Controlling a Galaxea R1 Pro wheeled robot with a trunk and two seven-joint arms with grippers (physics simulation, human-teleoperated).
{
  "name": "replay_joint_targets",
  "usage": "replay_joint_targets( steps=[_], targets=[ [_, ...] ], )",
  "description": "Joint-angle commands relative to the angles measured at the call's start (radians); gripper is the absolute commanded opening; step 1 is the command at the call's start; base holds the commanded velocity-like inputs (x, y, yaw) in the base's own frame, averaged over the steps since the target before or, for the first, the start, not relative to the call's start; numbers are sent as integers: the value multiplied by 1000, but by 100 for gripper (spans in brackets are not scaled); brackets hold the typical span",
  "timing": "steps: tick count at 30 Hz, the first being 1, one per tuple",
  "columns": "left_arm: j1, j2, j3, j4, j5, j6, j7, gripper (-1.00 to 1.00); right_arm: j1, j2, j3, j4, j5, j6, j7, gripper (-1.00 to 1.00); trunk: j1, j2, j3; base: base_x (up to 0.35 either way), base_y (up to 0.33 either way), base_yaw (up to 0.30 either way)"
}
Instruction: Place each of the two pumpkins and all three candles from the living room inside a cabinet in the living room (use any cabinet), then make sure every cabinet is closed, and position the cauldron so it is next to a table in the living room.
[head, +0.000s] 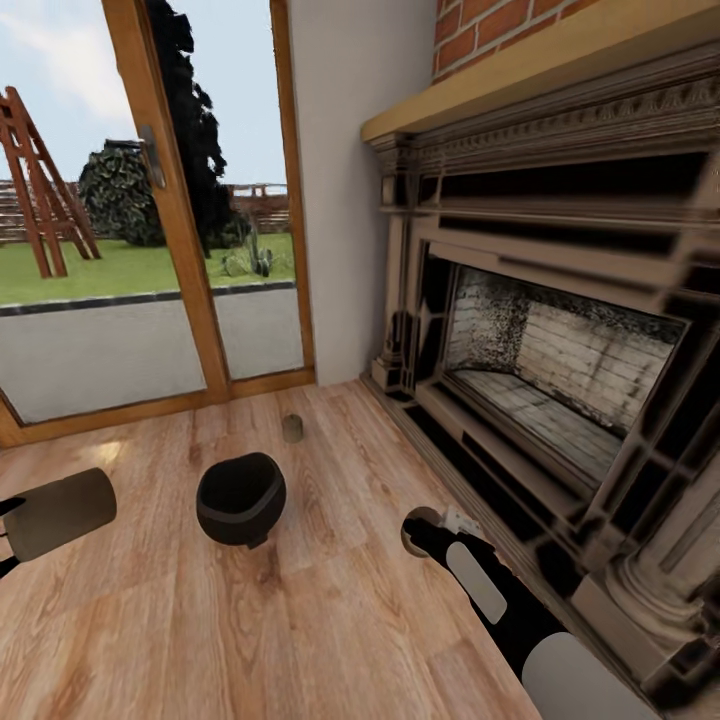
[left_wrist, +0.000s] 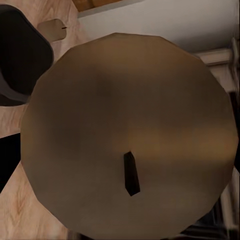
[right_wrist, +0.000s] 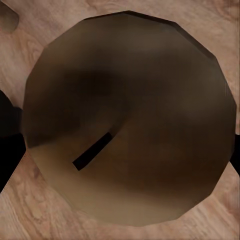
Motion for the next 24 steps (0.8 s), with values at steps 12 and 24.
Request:
replay_joint_targets(
  steps=[12,24],
  targets=[
    [1,0,3,-1,11,1,10,-100,-1,1,6,-4,-9,22,-8,-100,-5,3,34,0,0,-4],
    [1,0,3,-1,11,1,10,-100,-19,0,5,-25,-9,83,-10,-100,-13,9,61,0,0,0]
  ],
)
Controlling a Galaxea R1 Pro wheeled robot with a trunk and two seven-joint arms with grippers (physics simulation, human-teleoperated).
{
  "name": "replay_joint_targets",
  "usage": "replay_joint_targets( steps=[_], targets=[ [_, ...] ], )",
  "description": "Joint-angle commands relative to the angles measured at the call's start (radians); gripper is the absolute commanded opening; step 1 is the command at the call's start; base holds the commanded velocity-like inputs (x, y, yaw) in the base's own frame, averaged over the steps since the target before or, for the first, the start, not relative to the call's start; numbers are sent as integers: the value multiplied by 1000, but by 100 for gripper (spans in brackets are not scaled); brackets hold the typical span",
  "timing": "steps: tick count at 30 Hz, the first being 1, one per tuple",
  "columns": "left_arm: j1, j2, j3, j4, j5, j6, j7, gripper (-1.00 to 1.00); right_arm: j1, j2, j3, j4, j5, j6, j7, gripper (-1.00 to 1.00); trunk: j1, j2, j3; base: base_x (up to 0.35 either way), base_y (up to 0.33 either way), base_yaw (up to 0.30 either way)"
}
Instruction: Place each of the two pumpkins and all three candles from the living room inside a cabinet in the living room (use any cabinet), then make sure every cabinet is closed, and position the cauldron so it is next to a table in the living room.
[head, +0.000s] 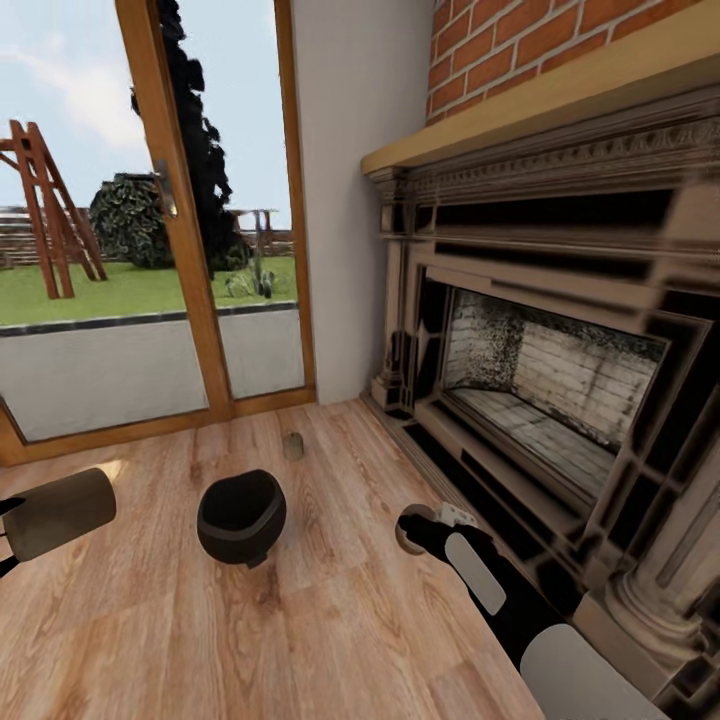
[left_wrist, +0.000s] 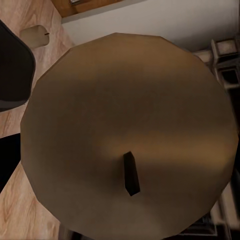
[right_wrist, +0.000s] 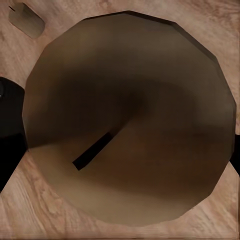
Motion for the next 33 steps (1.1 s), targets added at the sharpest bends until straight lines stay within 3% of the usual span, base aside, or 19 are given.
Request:
replay_joint_targets(
  steps=[1,22,33],
  targets=[
    [1,0,1,-1,10,1,10,-100,-2,0,3,-1,-8,5,-9,-100,-4,7,1,0,0,0],
    [1,0,1,-1,9,1,10,-100,-2,0,3,-1,-8,8,-7,-100,-85,154,32,-4,0,0],
    [1,0,1,-1,9,1,10,-100,-2,0,3,-2,-8,-2,-8,-100,-127,231,48,-299,54,0]
  ],
)
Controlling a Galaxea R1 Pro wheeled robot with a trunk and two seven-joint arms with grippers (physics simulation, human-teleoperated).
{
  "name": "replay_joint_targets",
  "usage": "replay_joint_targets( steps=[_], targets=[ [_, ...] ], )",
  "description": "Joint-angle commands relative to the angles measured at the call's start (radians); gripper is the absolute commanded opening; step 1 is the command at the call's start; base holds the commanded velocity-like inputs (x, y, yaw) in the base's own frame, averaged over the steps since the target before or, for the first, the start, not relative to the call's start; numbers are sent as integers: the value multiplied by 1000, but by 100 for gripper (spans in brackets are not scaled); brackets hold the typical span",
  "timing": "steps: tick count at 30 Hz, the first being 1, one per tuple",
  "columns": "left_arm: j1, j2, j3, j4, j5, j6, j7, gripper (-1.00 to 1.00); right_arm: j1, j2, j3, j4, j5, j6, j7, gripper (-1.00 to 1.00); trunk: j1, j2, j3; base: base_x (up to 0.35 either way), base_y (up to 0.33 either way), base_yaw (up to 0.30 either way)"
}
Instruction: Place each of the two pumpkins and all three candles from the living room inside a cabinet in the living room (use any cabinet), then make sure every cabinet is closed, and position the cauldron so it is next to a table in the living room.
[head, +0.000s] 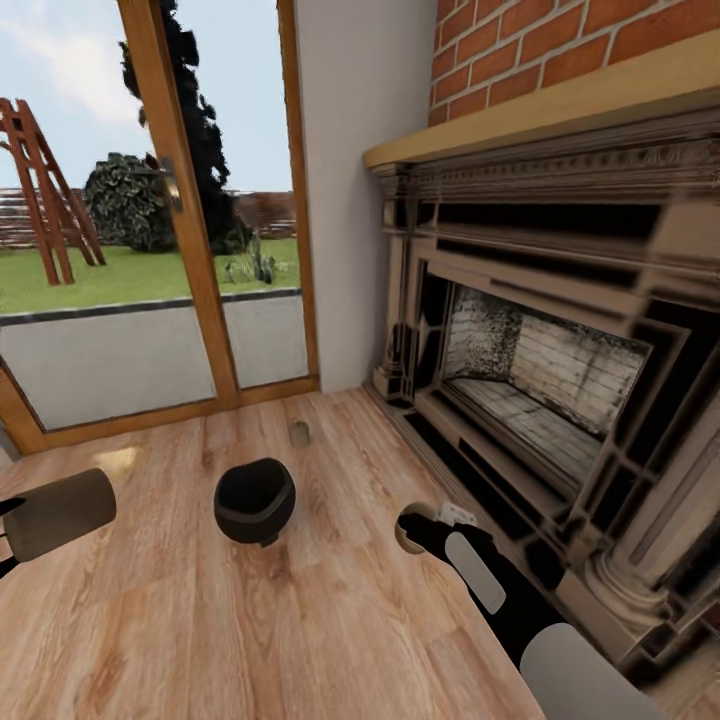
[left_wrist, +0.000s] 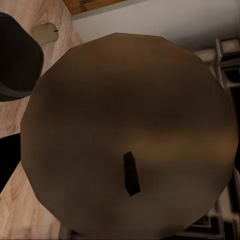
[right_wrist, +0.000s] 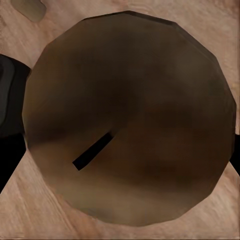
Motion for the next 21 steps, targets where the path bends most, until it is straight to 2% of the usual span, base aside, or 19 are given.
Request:
replay_joint_targets(
  steps=[1,4,7,11,21],
  targets=[
    [1,0,1,-1,14,1,10,-100,-1,0,3,-1,-9,0,-9,-100,-5,7,1,-330,73,0],
    [1,0,1,-1,14,1,10,-100,-1,0,2,-3,-9,-2,-8,-100,-16,28,6,-330,43,0],
    [1,0,1,-1,14,1,10,-100,-1,1,1,-43,-9,-4,10,-100,-28,49,15,-238,8,0],
    [1,0,1,-1,14,1,10,-100,-1,1,1,-128,-8,-2,62,-100,-43,77,25,-47,1,-42],
    [1,0,1,-1,14,1,10,-100,-1,1,1,-134,-9,-2,72,-100,-81,147,44,-3,0,-187]
  ],
)
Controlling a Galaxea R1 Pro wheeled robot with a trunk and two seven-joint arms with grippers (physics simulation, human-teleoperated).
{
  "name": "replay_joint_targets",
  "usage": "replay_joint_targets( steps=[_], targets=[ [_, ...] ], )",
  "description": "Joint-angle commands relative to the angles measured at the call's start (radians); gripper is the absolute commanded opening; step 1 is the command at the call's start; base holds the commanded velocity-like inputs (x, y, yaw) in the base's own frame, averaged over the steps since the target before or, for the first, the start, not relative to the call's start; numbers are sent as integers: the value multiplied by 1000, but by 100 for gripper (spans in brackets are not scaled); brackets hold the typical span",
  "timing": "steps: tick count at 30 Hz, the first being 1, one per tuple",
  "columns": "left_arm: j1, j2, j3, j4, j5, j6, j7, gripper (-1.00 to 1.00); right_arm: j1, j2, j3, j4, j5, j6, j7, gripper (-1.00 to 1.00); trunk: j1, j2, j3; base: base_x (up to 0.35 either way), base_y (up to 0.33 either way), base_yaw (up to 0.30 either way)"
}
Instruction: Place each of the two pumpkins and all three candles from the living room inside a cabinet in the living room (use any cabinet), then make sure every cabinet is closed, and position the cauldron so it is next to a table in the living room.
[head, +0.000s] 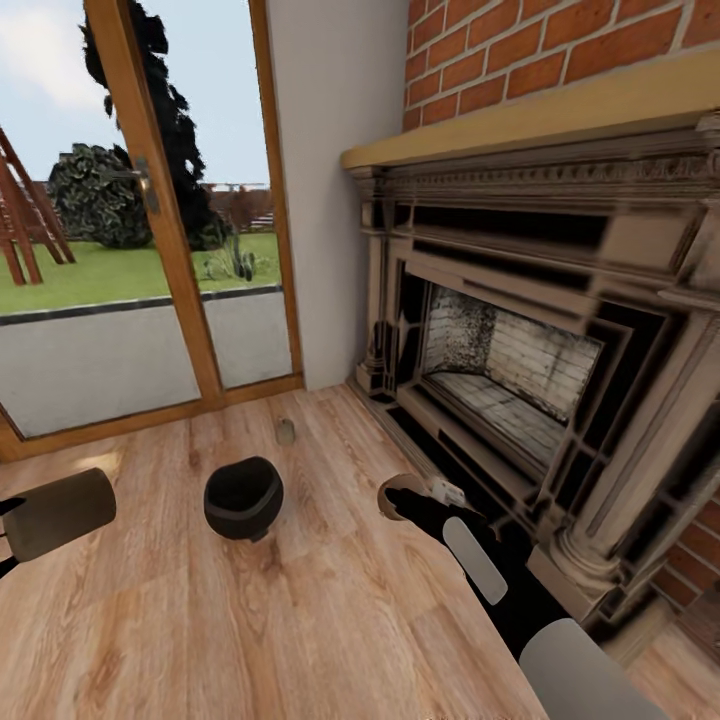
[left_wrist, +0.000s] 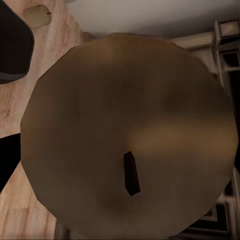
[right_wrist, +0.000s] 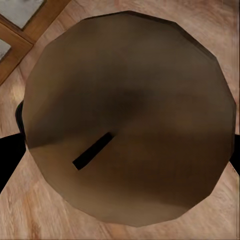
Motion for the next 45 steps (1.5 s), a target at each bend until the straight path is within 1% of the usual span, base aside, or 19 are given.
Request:
replay_joint_targets(
  steps=[1,7,10,17,21,25,39,45],
  targets=[
    [1,0,1,-1,13,1,10,-100,-1,0,2,-1,-10,1,-9,-100,-4,7,1,0,0,-209],
    [1,0,1,-1,13,1,10,-100,-1,0,2,-3,-5,-1,-9,-100,-27,49,13,-28,0,-198],
    [1,0,1,-1,13,1,10,-100,-1,0,2,-10,3,-3,-9,-100,-39,70,21,-170,0,-55],
    [1,0,1,-1,14,1,10,-100,-1,0,4,-9,7,-6,-9,-100,-65,119,43,-30,0,-5],
    [1,0,1,-1,14,1,10,-100,-1,-2,5,-14,6,-42,-5,-100,-81,147,56,-1,0,0],
    [1,0,1,-1,14,1,10,-100,-1,-2,4,-15,-1,-51,3,-100,-96,175,68,0,0,-41],
    [1,0,1,-1,16,1,10,-100,-1,-1,2,-12,-10,-44,5,-100,-150,273,107,-1,0,-258],
    [1,0,1,-1,16,1,10,-100,-1,-1,2,-12,-10,-45,5,-100,-173,315,123,-108,0,-275]
  ],
)
